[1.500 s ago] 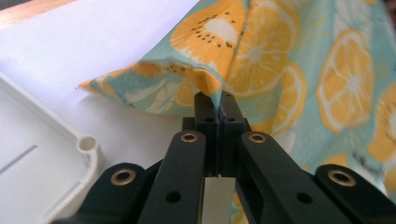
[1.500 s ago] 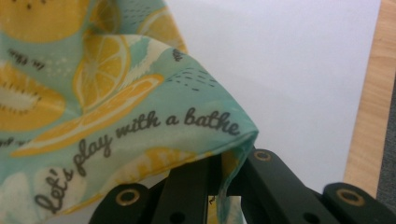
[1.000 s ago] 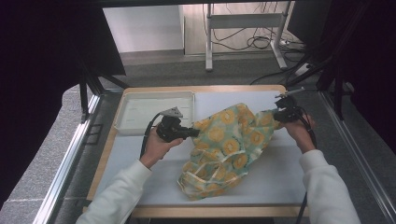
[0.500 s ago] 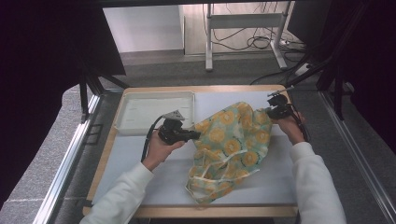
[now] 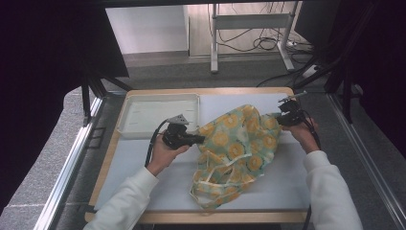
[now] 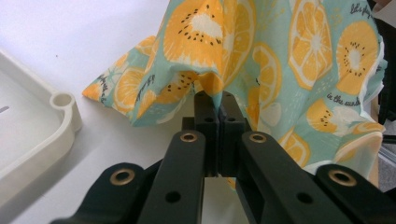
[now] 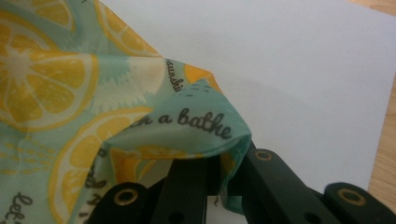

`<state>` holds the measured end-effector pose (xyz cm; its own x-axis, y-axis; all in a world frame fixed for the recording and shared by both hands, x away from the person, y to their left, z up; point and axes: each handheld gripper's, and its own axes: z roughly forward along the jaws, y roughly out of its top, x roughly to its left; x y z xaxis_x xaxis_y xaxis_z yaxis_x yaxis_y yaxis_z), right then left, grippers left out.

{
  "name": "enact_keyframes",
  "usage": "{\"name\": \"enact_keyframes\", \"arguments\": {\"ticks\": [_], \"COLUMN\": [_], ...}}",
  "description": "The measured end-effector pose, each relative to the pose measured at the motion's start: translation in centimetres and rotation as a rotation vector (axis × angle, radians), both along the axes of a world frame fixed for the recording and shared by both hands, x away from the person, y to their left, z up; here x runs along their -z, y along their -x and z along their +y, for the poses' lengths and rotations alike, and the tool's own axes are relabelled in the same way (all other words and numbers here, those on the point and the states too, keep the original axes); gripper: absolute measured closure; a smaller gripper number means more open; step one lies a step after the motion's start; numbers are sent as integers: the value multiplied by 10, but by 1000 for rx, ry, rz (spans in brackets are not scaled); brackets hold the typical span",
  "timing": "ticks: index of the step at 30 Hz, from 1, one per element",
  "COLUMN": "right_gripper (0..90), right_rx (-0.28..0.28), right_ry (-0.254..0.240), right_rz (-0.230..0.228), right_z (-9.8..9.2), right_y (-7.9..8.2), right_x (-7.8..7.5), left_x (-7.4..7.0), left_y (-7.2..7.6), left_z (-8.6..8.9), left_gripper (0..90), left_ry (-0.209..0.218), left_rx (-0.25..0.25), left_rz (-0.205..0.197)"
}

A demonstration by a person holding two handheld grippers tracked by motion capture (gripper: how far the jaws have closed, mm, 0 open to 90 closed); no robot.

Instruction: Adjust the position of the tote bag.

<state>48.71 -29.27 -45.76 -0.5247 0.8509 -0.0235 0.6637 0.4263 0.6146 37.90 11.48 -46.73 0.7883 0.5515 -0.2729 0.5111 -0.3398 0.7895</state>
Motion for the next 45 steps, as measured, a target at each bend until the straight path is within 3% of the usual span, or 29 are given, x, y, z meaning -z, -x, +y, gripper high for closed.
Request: {"name": "enact_keyframes", "arguments": {"ticks": [3, 7, 13, 20, 26, 33, 45], "right_gripper": [742, 543, 449, 431, 416, 393, 370], "right_rx": [1, 47, 95, 115, 77, 2, -136], "right_ry": [3, 9, -37, -58, -109, -149, -128], "right_rz": [-10, -28, -71, -105, -112, -106, -35], "right_z": [-3, -7, -30, -51, -53, -33, 5], "right_y": [3, 12, 39, 75, 108, 146, 200], "right_x": [-1, -6, -13, -11, -9, -7, 12], "left_x": [0, 1, 4, 4, 5, 7, 11], "left_y": [0, 0, 0, 0, 0, 0, 1], "left_z": [0, 0, -1, -2, -2, -2, -3], "left_gripper": [893, 892, 891, 890, 888, 887, 884], "left_ry": [-3, -8, -13, -17, -19, -24, -36], "left_rx": [-5, -7, -11, -16, -22, -27, -29], "left_rz": [-5, -8, -6, -9, -9, -6, -6]}}
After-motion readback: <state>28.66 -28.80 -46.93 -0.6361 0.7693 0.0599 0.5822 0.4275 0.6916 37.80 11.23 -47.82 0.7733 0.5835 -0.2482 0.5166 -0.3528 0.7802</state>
